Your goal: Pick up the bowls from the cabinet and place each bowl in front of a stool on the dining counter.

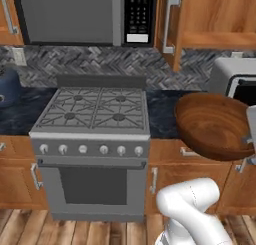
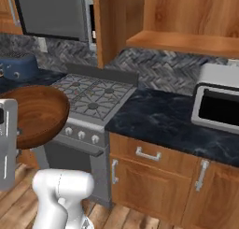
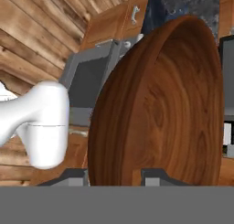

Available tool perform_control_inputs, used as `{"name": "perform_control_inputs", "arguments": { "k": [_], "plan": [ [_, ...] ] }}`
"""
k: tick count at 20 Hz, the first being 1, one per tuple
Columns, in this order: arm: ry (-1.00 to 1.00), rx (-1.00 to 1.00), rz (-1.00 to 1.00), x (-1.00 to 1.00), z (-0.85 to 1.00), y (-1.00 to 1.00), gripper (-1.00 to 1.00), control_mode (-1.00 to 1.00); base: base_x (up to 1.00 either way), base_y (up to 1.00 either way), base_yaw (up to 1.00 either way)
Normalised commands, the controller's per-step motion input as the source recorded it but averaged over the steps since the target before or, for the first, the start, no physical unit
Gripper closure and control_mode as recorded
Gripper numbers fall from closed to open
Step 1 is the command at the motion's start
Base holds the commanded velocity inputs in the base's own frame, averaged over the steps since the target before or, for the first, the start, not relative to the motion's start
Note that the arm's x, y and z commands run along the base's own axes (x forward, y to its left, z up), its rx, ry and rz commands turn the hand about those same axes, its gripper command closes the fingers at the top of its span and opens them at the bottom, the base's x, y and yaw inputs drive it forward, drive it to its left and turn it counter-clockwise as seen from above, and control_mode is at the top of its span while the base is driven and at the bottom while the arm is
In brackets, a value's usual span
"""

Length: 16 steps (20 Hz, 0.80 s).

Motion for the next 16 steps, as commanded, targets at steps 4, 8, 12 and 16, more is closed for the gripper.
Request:
{"name": "perform_control_inputs", "arguments": {
  "k": [4, 8, 12, 16],
  "plan": [
    [0.00, 0.00, 0.00, 0.00, 0.00, 0.00, 1.00, 1.00, 0.00, 0.76, 0.53],
    [0.00, 0.00, 0.00, 0.00, 0.00, 0.00, 1.00, 1.00, -0.03, 0.75, 0.55],
    [0.00, 0.00, 0.00, 0.00, 0.00, 0.00, 1.00, 1.00, -0.14, 0.76, 0.58],
    [0.00, 0.00, 0.00, 0.00, 0.00, 0.00, 1.00, 1.00, -0.02, 0.63, 0.64]
  ]
}}
